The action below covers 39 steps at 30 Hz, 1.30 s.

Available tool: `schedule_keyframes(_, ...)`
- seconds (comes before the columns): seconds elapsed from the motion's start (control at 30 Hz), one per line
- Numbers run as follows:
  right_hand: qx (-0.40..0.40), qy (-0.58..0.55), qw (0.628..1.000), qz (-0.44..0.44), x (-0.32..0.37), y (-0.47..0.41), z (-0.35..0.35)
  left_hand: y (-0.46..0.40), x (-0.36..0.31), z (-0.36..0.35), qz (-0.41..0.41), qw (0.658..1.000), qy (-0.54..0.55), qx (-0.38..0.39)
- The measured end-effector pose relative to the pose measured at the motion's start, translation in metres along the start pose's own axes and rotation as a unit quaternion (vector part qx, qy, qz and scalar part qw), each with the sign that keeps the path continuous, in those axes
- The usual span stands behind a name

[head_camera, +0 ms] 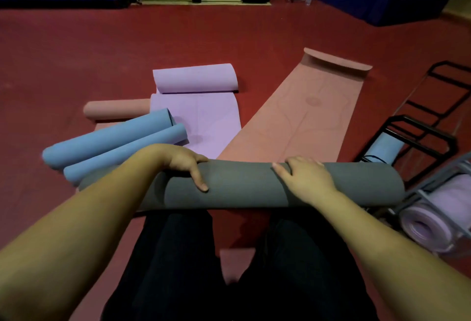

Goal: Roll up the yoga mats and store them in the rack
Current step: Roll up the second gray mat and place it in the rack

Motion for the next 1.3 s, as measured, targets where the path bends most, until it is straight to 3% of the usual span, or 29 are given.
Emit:
schedule_keyframes(0.13,-0.023,0.019,0.999,-0.019,-0.002,-0.002,0.001,-0.003,-0.002,0.004,-0.007,0.999,0.016,-0.031)
schedule_keyframes(0.27,-0.033,0.018,0.999,-0.018,-0.003,-0.009,0.002,0.013,-0.007,0.015,-0.064,0.981,-0.049,-0.177)
schedule_keyframes(0.47,0.004,-0.005,0.999,-0.035,-0.003,-0.023,-0.004,0.049,-0.002,0.008,-0.155,0.876,-0.122,-0.44)
schedule_keyframes(0.57,0.047,-0.022,0.998,-0.042,-0.004,-0.03,-0.008,0.057,0.0,-0.015,-0.131,0.824,-0.178,-0.521)
schedule_keyframes(0.67,0.08,-0.033,0.995,-0.045,-0.007,-0.036,-0.012,0.042,-0.003,-0.038,-0.057,0.803,-0.279,-0.524)
schedule_keyframes(0.8,0.112,-0.033,0.992,-0.047,-0.007,-0.04,-0.013,0.03,-0.004,-0.038,0.034,0.811,-0.311,-0.495)
schedule_keyframes(1.17,0.188,-0.078,0.976,-0.077,-0.008,-0.034,-0.001,0.063,-0.018,-0.028,0.012,0.835,-0.307,-0.457)
schedule_keyframes(1.3,0.247,-0.118,0.959,-0.076,0.0,-0.031,0.004,0.081,-0.016,-0.026,-0.007,0.865,-0.289,-0.409)
Point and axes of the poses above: each hand's wrist, its own y-axis away from the middle knuckle, its own z-axis out of the back of the hand, x = y × z, the point moved 9 cm from there along -y, towards the middle knuckle, and after that the axes turned 10 degrees about z, right-handed, at the moved point
